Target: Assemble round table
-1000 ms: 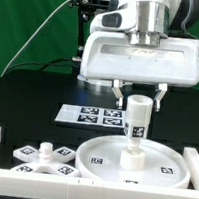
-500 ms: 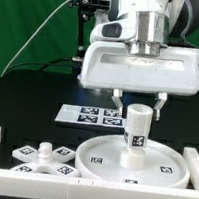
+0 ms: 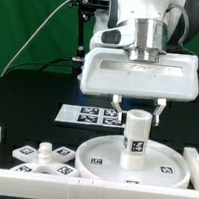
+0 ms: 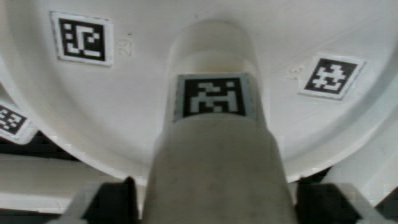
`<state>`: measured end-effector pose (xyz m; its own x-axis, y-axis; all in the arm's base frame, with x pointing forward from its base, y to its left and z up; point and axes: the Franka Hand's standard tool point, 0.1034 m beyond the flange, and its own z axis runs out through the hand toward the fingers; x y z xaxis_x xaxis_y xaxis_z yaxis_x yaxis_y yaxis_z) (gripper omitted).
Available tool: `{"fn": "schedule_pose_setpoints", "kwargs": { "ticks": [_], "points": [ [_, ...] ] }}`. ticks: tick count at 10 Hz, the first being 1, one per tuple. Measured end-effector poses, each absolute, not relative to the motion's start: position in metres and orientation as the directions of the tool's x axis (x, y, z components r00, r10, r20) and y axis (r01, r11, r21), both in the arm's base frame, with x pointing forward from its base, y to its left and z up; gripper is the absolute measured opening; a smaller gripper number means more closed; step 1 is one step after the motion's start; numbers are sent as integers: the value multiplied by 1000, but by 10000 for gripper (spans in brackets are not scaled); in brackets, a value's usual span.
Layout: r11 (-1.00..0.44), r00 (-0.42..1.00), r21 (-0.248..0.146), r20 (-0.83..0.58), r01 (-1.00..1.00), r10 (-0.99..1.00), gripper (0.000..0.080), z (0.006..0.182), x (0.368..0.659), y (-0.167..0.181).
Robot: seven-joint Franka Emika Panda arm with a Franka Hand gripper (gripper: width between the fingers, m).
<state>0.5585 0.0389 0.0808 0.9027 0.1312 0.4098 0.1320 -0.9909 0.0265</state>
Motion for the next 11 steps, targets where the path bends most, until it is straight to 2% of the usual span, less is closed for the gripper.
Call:
{"fn": "schedule_pose_setpoints", "kwargs": {
  "ticks": [1, 2, 3, 6, 8, 10, 11],
  "points": [
    [-991, 904, 26, 406, 132, 131, 597, 81, 559, 39],
    [-991, 929, 18, 346, 133, 131, 597, 82, 557, 38],
    [-992, 941, 13, 314, 128, 125, 639, 89, 564, 36],
    [-993, 989, -23, 98, 117, 114, 646, 89, 570, 46],
    [-992, 991, -38, -38, 123, 125, 649, 79, 562, 49],
    [-991, 991, -35, -26, 132, 133, 649, 74, 564, 46],
    [-991, 991, -36, -28, 126, 127, 555, 74, 563, 47]
  ]
}}
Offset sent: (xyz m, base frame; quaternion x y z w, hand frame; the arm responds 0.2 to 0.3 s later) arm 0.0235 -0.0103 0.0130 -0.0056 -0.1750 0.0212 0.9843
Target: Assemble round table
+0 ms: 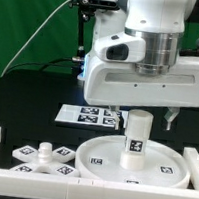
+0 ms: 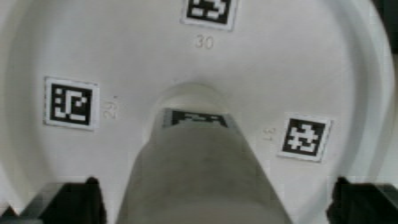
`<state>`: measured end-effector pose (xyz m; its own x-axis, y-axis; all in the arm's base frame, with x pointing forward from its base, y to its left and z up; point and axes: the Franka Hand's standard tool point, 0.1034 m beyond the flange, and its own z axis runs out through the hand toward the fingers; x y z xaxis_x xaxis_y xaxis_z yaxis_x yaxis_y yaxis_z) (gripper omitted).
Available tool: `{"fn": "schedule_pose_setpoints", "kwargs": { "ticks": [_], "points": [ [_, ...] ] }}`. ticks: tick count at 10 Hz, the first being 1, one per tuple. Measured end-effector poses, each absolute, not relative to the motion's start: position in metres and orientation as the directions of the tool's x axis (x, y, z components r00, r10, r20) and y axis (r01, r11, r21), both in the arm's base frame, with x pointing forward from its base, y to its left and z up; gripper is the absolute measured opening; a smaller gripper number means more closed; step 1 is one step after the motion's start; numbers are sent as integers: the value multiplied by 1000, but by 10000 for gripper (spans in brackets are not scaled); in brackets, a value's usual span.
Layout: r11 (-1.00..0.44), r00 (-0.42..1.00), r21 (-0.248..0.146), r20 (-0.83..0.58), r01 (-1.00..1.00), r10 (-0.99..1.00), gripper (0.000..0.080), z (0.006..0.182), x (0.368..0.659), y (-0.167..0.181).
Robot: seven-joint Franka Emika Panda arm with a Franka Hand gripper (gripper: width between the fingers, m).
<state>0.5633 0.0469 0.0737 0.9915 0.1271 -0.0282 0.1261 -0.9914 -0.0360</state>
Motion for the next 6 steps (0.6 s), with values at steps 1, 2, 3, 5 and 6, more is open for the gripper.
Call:
{"fn": "schedule_pose_setpoints", "kwargs": {
  "ticks": [1, 2, 3, 5, 6],
  "points": [
    [-993, 993, -32, -27, 117, 118, 411, 74, 564, 44],
    [-993, 993, -32, -28, 111, 111, 411, 74, 564, 42],
    [-998, 998, -32, -29, 63, 64, 411, 74, 564, 42],
    [-995, 995, -28, -17, -96, -95, 411, 73, 565, 42],
    [-979, 979, -31, 10, -203, -203, 411, 73, 566, 42]
  ]
}}
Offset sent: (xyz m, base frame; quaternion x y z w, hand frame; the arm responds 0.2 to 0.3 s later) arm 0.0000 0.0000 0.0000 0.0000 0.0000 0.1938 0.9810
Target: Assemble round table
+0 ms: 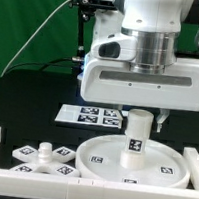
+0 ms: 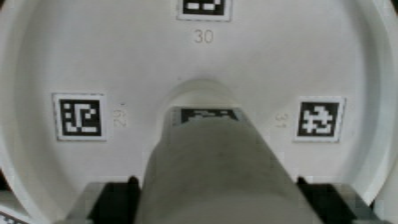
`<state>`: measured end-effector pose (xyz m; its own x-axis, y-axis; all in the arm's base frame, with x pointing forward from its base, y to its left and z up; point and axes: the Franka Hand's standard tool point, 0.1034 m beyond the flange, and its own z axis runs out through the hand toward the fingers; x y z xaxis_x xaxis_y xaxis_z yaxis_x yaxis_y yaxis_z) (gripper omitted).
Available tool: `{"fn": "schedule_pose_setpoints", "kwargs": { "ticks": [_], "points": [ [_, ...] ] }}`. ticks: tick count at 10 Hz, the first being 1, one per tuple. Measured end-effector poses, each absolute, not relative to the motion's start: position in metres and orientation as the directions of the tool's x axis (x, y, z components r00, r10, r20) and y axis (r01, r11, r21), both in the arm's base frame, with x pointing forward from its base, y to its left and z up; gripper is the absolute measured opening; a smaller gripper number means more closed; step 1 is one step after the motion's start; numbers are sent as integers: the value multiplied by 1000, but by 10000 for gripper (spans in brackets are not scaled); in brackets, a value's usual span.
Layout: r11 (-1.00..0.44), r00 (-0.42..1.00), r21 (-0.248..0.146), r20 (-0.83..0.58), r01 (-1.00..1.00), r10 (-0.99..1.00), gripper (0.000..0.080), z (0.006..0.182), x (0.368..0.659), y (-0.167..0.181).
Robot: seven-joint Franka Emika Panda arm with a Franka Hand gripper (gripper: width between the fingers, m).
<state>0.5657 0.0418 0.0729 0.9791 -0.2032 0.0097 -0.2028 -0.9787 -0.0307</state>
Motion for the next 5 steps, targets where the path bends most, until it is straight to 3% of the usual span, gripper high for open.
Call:
{"fn": "schedule_pose_setpoints", "kwargs": {
  "ticks": [1, 3, 5],
  "points": [
    [-942, 942, -35, 18, -334, -335, 411, 73, 565, 42],
    [-800, 803, -87, -5, -594, -596, 411, 72, 565, 38],
    [-587, 593, -93, -62, -804, -803, 411, 71, 562, 41]
  ]
}}
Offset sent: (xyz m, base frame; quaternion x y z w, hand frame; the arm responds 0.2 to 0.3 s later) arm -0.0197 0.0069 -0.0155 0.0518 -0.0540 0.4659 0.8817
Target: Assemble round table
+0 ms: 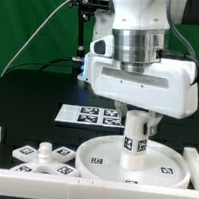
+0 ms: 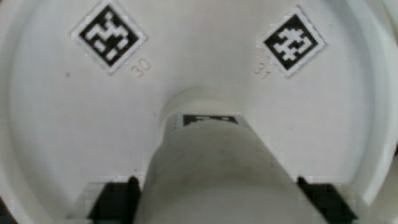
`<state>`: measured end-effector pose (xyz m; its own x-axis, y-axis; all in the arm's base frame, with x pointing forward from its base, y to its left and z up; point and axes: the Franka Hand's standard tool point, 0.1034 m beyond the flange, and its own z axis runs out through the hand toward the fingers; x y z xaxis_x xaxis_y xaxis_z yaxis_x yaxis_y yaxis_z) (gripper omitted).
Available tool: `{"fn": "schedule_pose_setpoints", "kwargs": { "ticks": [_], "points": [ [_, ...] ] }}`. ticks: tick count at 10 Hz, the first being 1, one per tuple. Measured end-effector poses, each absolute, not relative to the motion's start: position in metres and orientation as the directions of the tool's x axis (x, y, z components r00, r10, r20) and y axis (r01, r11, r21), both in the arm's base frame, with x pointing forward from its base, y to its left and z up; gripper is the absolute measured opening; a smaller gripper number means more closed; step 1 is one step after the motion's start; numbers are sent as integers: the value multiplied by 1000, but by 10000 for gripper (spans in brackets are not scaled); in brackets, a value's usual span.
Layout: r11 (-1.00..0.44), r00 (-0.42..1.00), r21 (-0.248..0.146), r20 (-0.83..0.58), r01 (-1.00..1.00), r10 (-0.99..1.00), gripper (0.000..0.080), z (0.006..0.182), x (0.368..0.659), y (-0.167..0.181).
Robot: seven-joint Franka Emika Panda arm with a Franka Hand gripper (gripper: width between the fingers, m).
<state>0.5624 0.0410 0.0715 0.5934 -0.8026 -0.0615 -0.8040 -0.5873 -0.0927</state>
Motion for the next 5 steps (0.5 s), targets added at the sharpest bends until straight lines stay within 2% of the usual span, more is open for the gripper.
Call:
{"fn": "schedule_pose_setpoints", "kwargs": {
  "ticks": [2, 5],
  "points": [
    [-423, 433, -99, -110, -901, -895, 411, 71, 561, 42],
    [-479, 489, -107, -104, -871, -866, 412, 71, 562, 42]
  ]
}}
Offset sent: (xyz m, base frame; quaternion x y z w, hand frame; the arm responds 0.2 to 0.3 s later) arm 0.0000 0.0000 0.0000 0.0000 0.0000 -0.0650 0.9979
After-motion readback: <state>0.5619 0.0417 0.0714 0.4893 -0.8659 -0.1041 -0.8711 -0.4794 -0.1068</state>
